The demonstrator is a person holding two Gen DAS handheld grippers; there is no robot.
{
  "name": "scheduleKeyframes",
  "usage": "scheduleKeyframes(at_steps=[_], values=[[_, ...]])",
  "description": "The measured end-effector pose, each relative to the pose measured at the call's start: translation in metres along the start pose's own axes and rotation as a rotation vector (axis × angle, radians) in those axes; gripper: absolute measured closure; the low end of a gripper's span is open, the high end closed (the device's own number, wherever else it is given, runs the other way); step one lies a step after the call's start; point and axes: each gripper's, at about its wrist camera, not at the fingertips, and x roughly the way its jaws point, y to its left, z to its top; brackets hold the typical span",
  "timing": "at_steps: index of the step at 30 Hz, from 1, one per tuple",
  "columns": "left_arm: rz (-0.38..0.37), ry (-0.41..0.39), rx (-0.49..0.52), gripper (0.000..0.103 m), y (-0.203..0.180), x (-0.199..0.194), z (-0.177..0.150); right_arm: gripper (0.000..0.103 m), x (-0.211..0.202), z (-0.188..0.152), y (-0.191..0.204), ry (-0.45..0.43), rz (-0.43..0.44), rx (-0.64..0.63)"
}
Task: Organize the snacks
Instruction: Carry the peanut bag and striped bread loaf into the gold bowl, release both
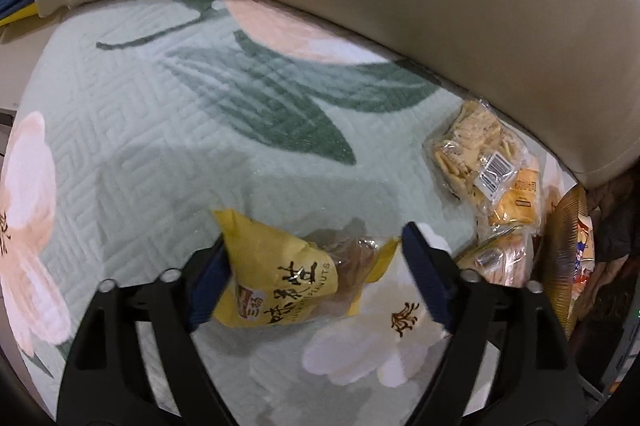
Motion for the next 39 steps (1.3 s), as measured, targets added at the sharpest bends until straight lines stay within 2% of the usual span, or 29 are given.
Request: scheduleKeyframes(at_steps=[1,5,6,8,10,11,12,14,15,16,17,19,23,27,35,39], values=[[0.009,0.006,0.002,0.014,0.0,0.001,0.002,0.032,0.0,-0.003,-0.001,0.01,-0.004,-0.007],[0.035,0.061,0.026,0.007,0.001,0.011,0.004,0.021,-0.013,-0.004,0.006,0.01,-0.115,-0.12],[0.046,0.061,0.038,0.006,-0.001,0.012,0.003,0.014,-0.014,-0.001,0.012,-0.002,-0.145,-0.156],[0.084,0.067,0.088,0.003,-0.009,0.016,0.0,0.01,-0.018,0.002,0.019,-0.021,-0.224,-0.242],[0.175,0.08,0.192,0.003,-0.028,0.027,-0.006,0.005,-0.017,0.006,0.024,-0.022,-0.278,-0.32],[0.215,0.081,0.231,0.003,-0.036,0.032,-0.009,0.005,-0.013,0.008,0.025,-0.018,-0.277,-0.357],[0.288,0.08,0.296,0.003,-0.045,0.04,-0.015,0.005,-0.007,0.01,0.031,-0.013,-0.268,-0.381],[0.342,0.04,0.348,0.003,-0.053,0.043,-0.021,0.005,0.006,0.017,0.022,0.006,-0.253,-0.482],[0.353,0.028,0.363,0.003,-0.055,0.043,-0.023,0.005,0.028,0.021,0.023,0.045,-0.304,-0.529],[0.345,0.032,0.357,0.003,-0.053,0.043,-0.022,0.005,0.044,0.021,0.016,0.109,-0.358,-0.563],[0.323,0.04,0.336,0.003,-0.049,0.043,-0.019,0.005,0.051,0.021,0.009,0.13,-0.35,-0.592],[0.306,0.042,0.318,0.003,-0.047,0.042,-0.018,0.005,0.04,0.021,0.001,0.085,-0.284,-0.584],[0.338,0.023,0.331,0.003,-0.052,0.043,-0.019,0.005,0.04,0.015,0.001,0.037,-0.321,-0.601],[0.337,0.023,0.326,0.003,-0.047,0.041,-0.019,0.005,0.038,0.008,-0.004,-0.027,-0.298,-0.603],[0.35,0.013,0.323,0.003,-0.054,0.042,-0.026,0.005,0.039,0.015,-0.008,-0.023,-0.311,-0.601],[0.35,0.012,0.324,0.003,-0.054,0.043,-0.024,0.005,0.037,0.007,-0.007,-0.02,-0.312,-0.601]])
